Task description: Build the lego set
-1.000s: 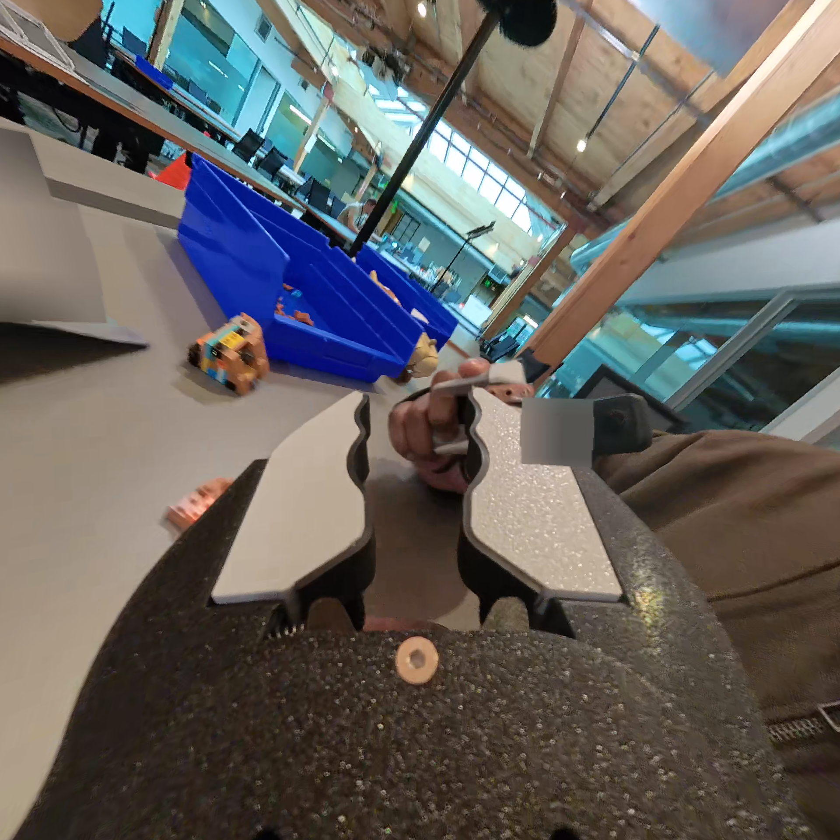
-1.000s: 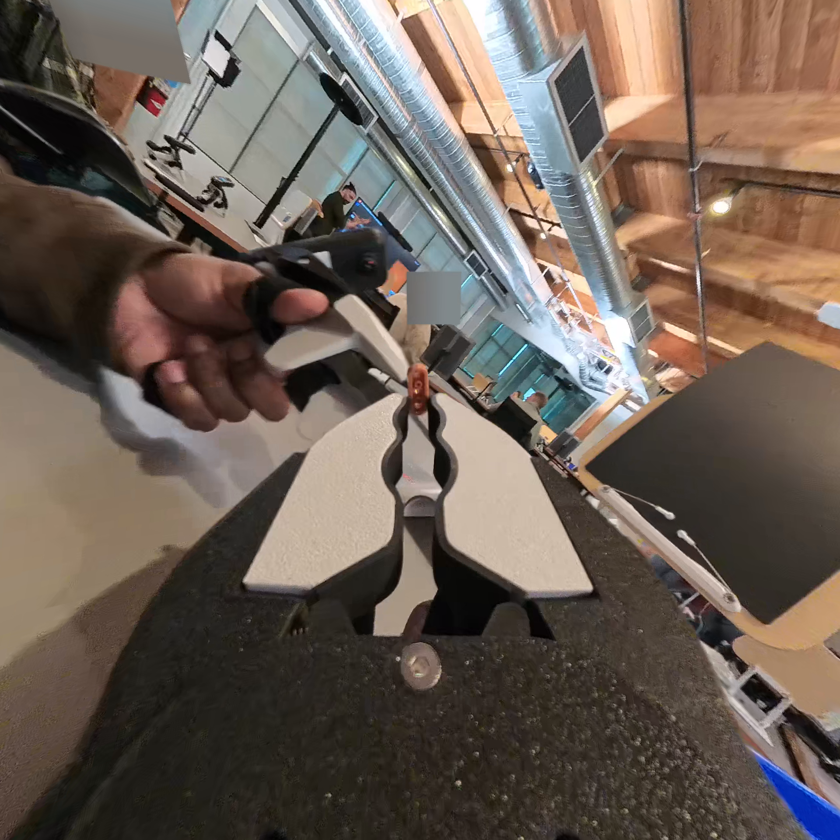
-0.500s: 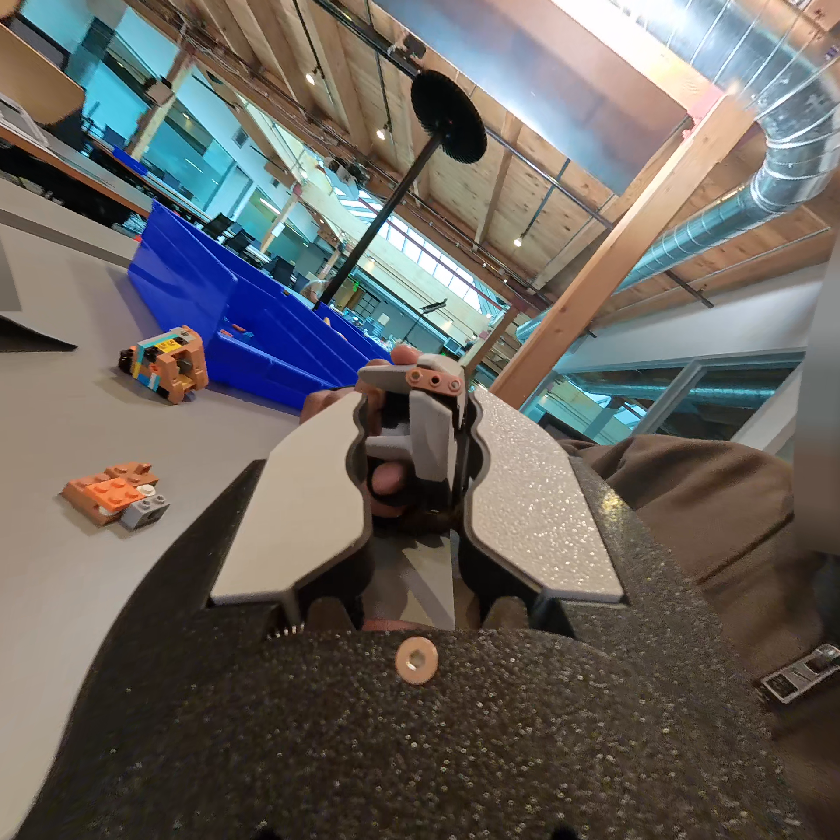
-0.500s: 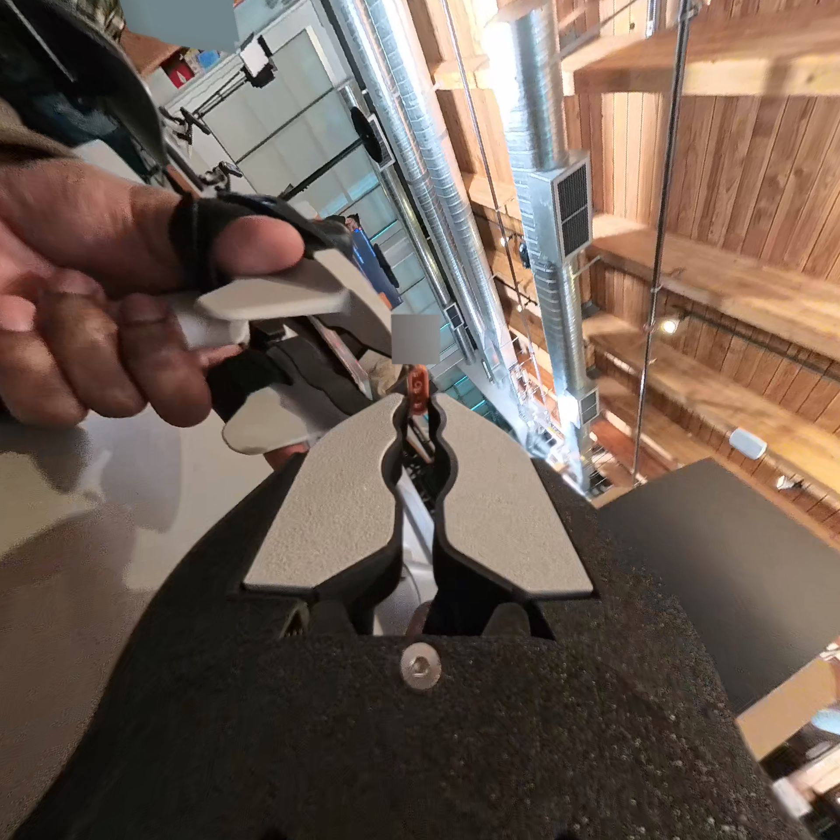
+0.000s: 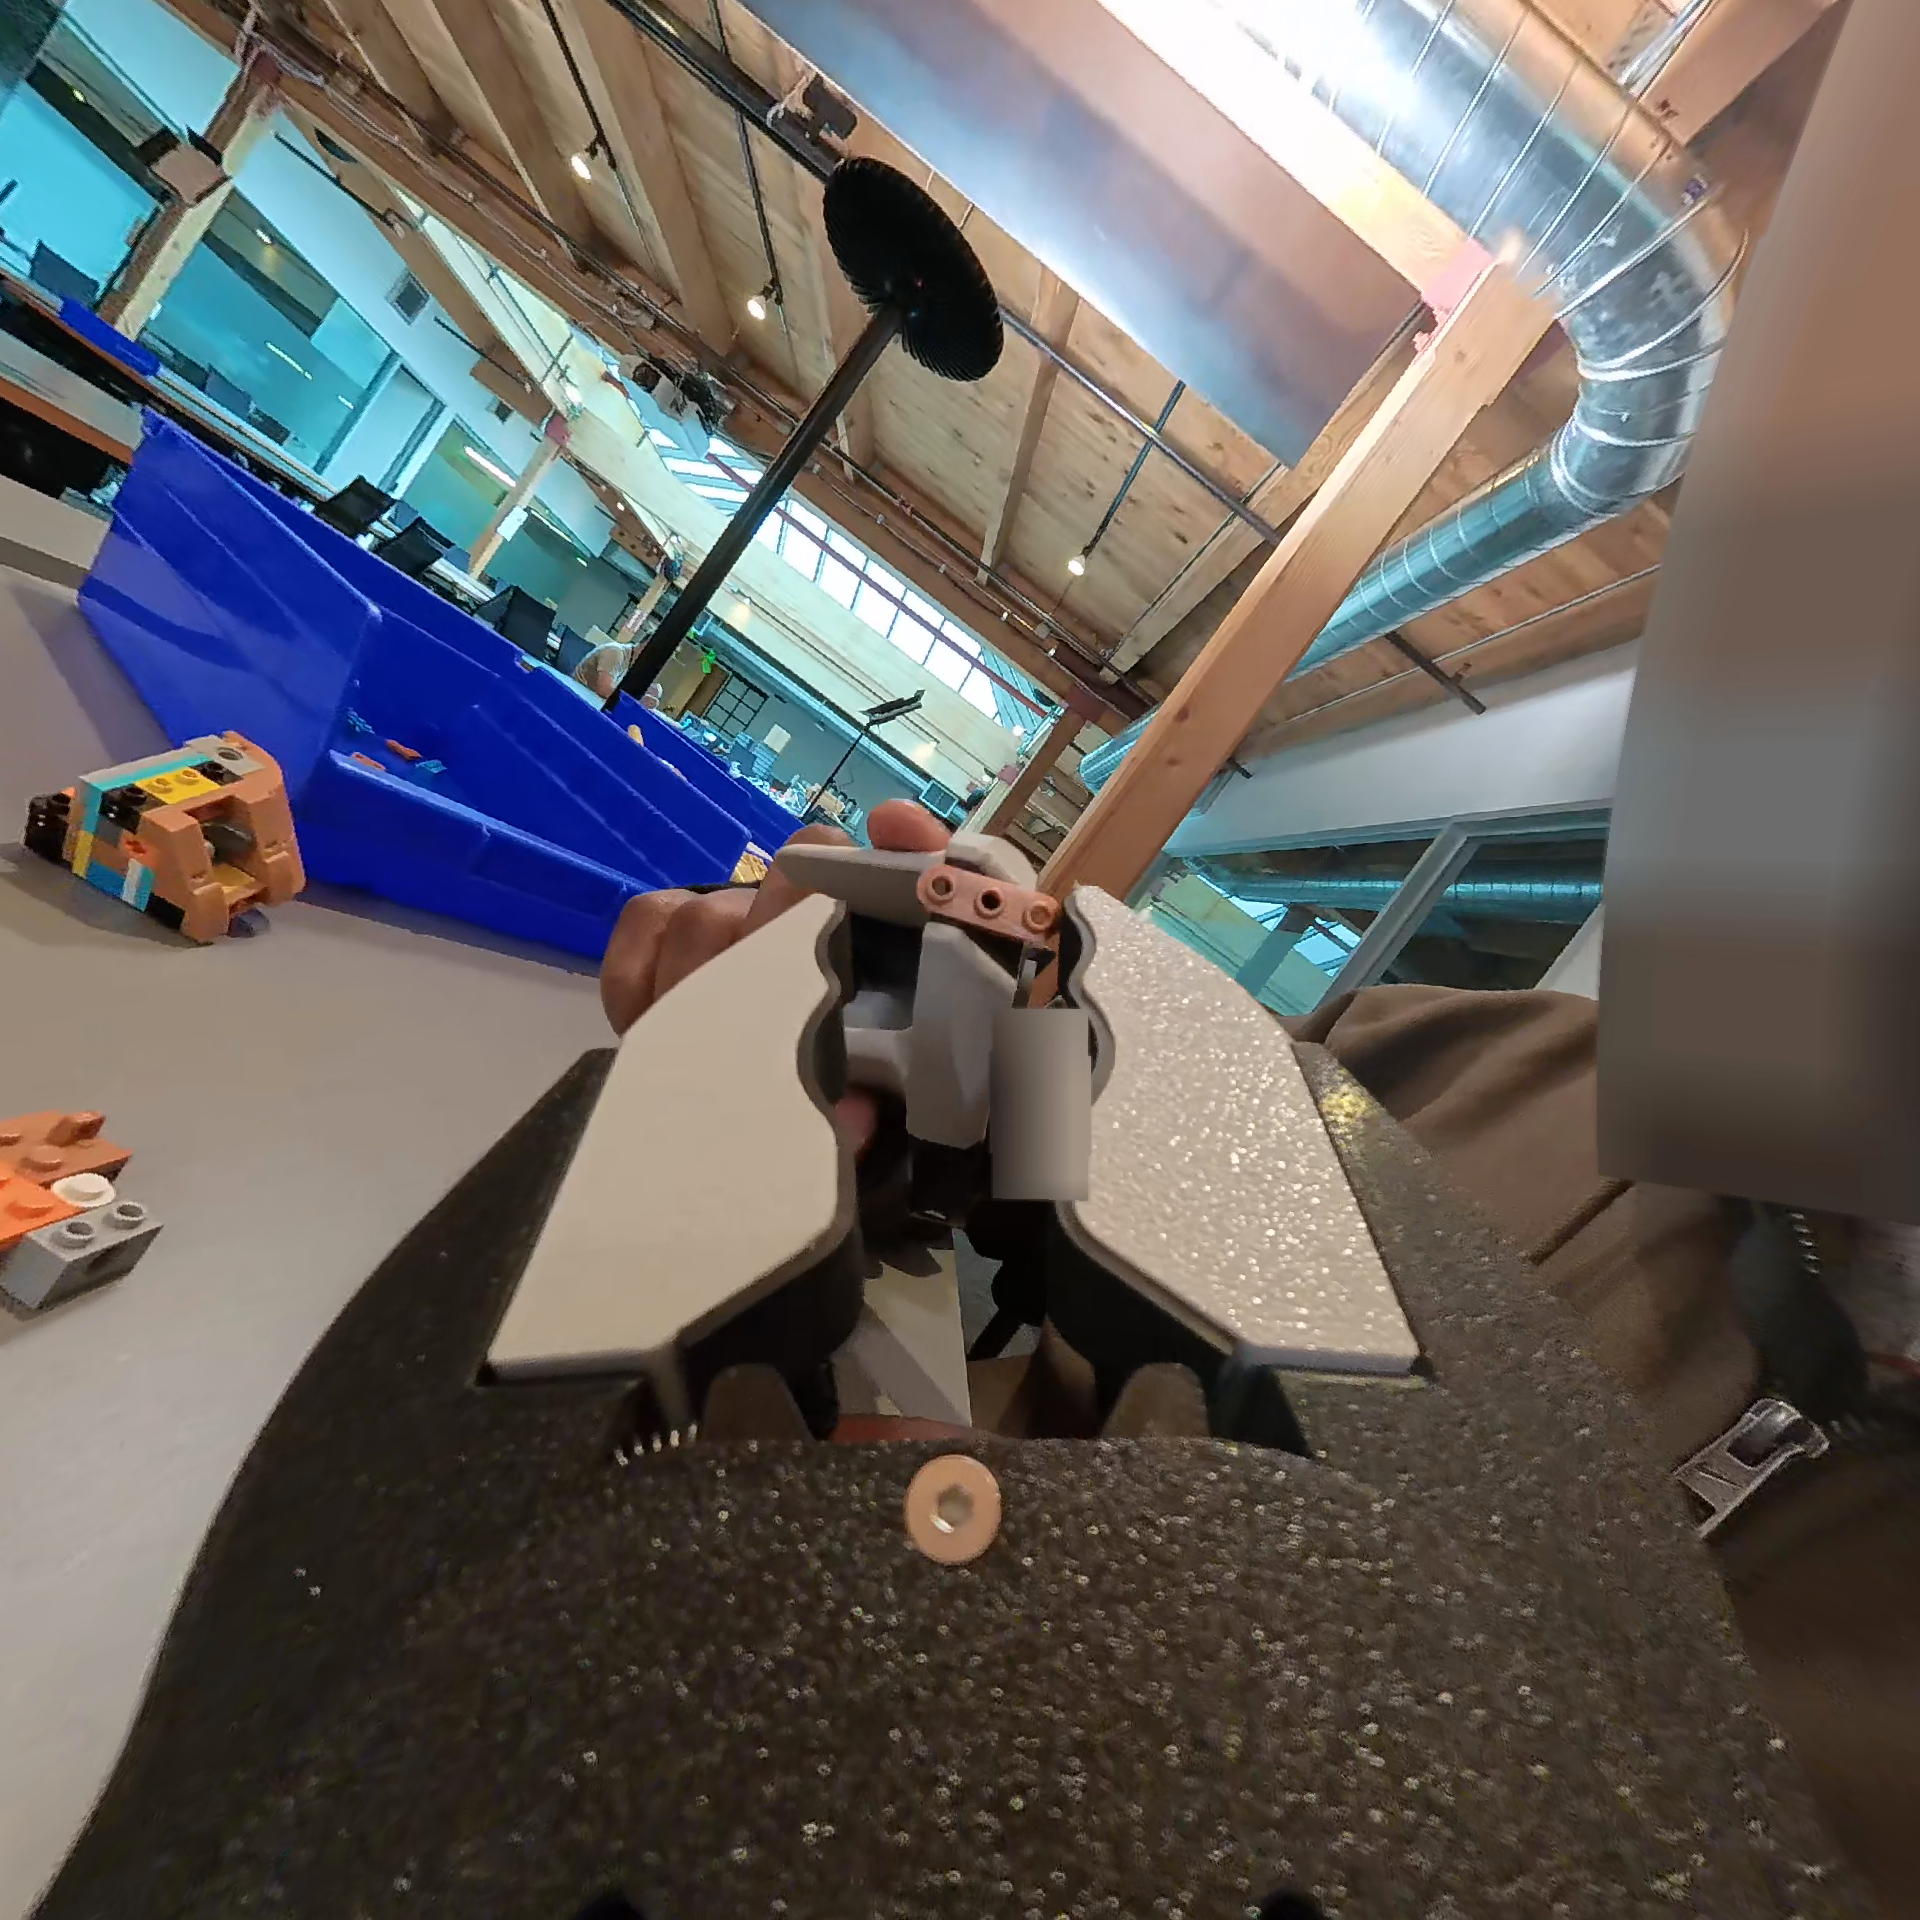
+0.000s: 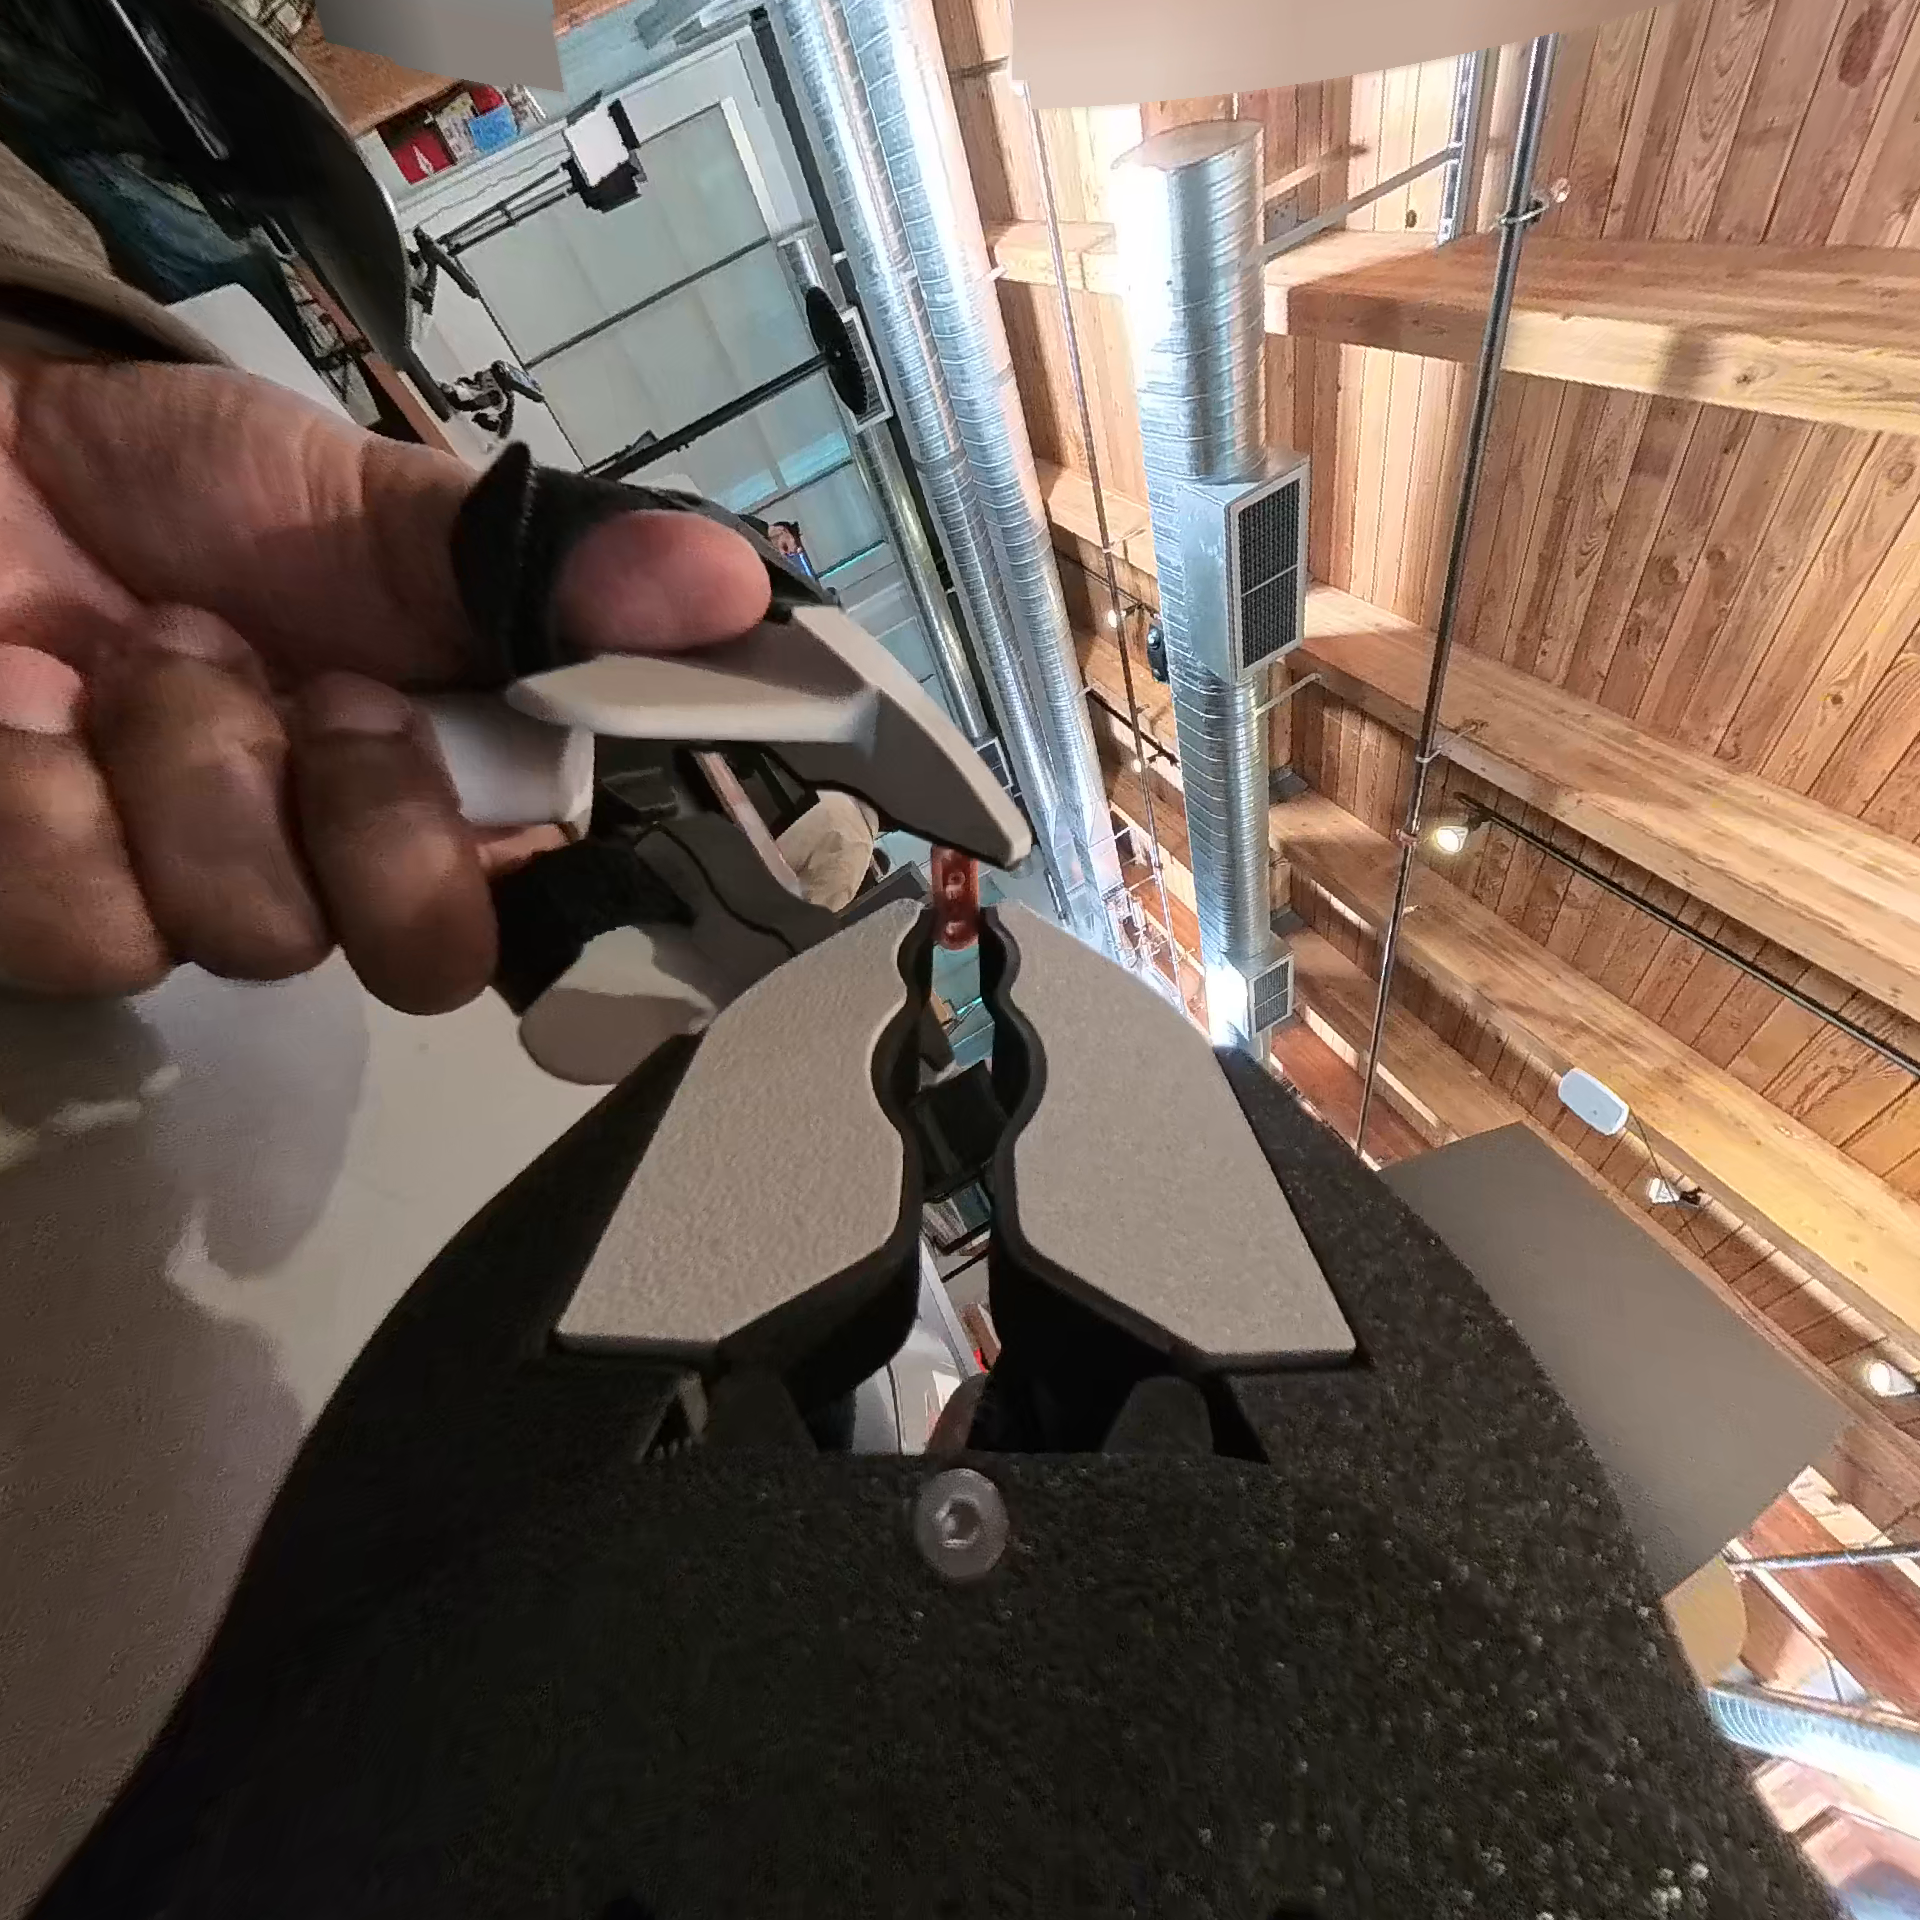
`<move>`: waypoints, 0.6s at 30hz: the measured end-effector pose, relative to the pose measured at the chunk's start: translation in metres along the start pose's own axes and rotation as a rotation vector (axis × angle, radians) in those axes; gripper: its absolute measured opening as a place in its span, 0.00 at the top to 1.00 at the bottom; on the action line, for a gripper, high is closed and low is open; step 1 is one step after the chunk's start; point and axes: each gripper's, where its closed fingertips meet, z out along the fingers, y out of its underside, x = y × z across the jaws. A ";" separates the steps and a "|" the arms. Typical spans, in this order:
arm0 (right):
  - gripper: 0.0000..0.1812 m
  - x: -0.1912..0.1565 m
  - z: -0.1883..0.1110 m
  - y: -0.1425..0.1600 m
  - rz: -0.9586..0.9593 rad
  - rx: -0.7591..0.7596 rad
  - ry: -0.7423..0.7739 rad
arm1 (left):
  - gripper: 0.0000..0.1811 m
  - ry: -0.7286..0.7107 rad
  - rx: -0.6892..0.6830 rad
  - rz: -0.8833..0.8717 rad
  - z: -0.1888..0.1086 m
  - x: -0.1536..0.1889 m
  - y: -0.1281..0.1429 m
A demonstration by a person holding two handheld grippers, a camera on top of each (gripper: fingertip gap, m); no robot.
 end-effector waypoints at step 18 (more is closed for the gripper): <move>0.95 -0.003 -0.008 -0.019 -0.032 0.021 0.002 | 0.87 0.029 0.004 0.211 -0.004 0.022 0.002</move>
